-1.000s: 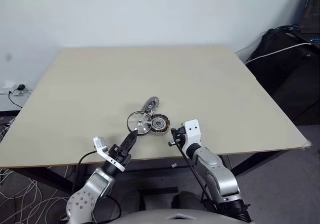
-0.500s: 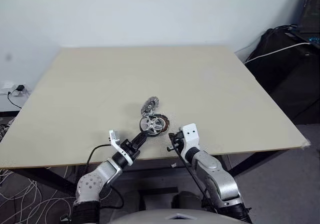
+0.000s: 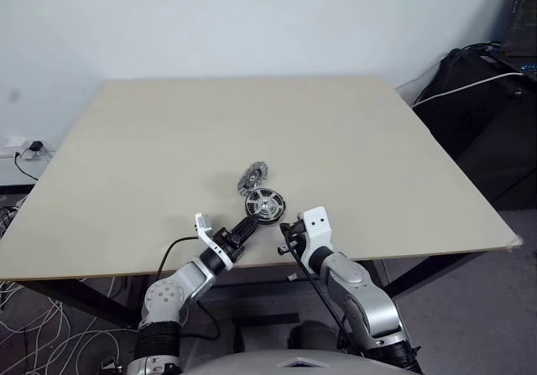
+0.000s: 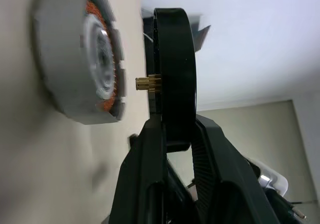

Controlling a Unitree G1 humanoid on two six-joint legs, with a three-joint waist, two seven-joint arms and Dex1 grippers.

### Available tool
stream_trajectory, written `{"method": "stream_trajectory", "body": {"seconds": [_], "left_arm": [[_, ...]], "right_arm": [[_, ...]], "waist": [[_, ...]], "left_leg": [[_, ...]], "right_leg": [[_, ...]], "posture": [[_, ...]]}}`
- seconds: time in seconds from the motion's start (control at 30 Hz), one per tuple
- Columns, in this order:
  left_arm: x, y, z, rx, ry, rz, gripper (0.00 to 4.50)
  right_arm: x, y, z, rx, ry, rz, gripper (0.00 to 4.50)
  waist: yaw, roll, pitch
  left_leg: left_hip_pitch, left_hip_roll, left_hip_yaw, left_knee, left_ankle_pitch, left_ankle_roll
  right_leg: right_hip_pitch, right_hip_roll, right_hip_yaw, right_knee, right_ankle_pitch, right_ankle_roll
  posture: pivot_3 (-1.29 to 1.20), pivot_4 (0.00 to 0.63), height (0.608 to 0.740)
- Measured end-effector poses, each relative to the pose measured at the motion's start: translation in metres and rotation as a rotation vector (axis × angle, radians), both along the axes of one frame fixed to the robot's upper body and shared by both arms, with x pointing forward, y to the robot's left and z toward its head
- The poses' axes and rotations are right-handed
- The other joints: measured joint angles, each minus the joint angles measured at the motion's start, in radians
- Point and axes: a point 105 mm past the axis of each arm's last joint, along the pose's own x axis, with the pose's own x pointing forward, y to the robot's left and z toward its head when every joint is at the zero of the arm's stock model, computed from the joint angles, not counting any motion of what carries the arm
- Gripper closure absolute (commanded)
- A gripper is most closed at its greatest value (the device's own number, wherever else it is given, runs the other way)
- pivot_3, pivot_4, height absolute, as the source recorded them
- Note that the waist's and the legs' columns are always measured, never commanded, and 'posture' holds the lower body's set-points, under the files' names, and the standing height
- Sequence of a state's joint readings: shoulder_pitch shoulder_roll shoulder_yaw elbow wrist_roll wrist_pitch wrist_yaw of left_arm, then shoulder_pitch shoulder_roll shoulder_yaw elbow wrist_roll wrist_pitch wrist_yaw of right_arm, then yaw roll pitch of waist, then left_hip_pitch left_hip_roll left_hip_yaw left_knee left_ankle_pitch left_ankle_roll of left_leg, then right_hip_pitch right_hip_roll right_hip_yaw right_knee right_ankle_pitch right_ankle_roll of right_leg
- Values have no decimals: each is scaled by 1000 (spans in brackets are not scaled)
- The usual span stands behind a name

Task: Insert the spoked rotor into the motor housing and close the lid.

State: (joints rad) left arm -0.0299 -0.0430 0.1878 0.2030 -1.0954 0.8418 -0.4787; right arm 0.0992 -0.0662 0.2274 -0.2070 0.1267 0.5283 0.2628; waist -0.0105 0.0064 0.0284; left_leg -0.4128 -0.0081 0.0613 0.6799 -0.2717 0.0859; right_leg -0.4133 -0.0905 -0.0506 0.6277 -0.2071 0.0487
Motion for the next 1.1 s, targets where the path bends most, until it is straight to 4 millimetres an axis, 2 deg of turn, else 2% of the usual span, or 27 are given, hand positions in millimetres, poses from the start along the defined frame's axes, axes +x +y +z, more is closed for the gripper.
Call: {"method": "stream_trajectory", "body": {"seconds": [0.33, 0.6, 1.1], "left_arm": [[14, 0, -6, 61, 8, 32, 4112], [15, -1, -13, 103, 28, 31, 4112], [24, -6, -10, 107, 22, 16, 4112]], "right_arm": [[0, 0, 0, 2, 0, -1, 4500], [0, 0, 0, 2, 1, -2, 4500], [-1, -1, -1, 1, 3, -5, 4500]], "waist": [[0, 0, 0], [1, 0, 0], [0, -1, 0]], "left_leg": [[0, 0, 0, 1, 0, 0], [0, 0, 0, 1, 0, 0], [0, 0, 0, 2, 0, 0]], "right_leg": [[0, 0, 0, 0, 0, 0], [0, 0, 0, 0, 1, 1], [0, 0, 0, 0, 1, 1]], "posture": [[0, 0, 740], [0, 0, 740], [0, 0, 740]]}}
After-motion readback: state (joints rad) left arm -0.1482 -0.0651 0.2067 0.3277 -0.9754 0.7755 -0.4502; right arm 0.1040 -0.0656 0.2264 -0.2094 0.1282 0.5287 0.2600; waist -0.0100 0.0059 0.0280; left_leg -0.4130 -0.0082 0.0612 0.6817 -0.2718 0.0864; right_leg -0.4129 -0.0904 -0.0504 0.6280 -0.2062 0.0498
